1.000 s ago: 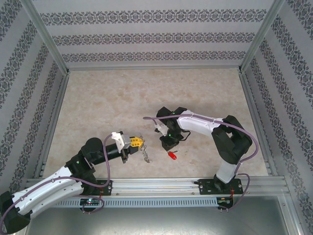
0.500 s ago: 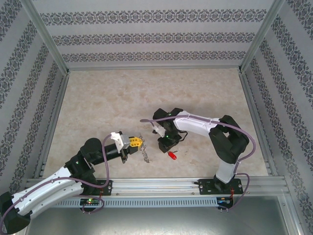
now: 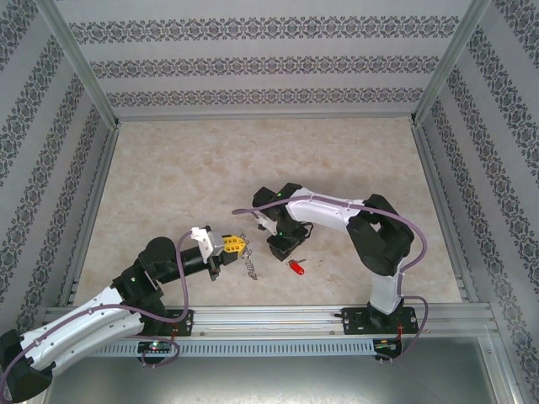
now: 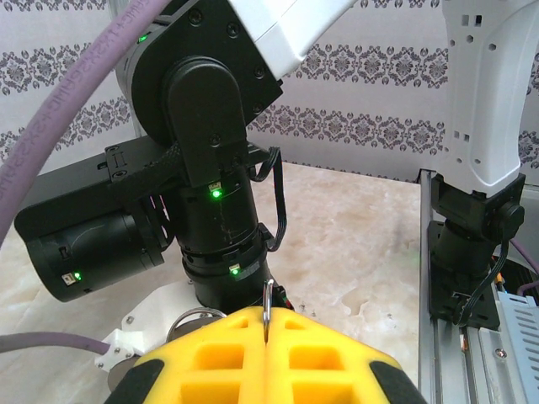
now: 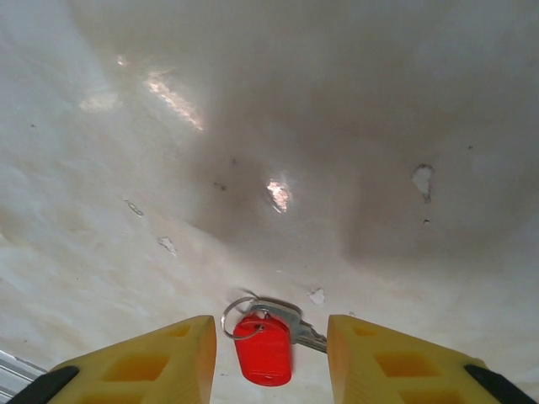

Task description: Put the keys on the keyring

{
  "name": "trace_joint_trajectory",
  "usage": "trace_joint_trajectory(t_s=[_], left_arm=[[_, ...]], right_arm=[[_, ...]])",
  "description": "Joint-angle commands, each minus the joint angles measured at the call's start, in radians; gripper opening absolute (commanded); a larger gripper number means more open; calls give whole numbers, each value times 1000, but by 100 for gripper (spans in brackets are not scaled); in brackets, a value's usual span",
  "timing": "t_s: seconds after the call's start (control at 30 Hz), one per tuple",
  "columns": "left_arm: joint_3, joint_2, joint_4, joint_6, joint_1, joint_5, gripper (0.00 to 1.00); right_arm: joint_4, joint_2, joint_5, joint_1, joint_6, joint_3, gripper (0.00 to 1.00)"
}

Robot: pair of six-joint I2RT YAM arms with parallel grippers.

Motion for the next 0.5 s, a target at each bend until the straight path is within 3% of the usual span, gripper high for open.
trace_joint_trajectory(t_s=[0.0, 0.47], left_arm=[[7, -6, 40, 13, -12, -4, 0], [-10, -41, 31, 2, -16, -38, 0]], right_arm=[[-42, 22, 2, 16, -13, 33, 40], [-94, 52, 72, 77, 17, 61, 40]])
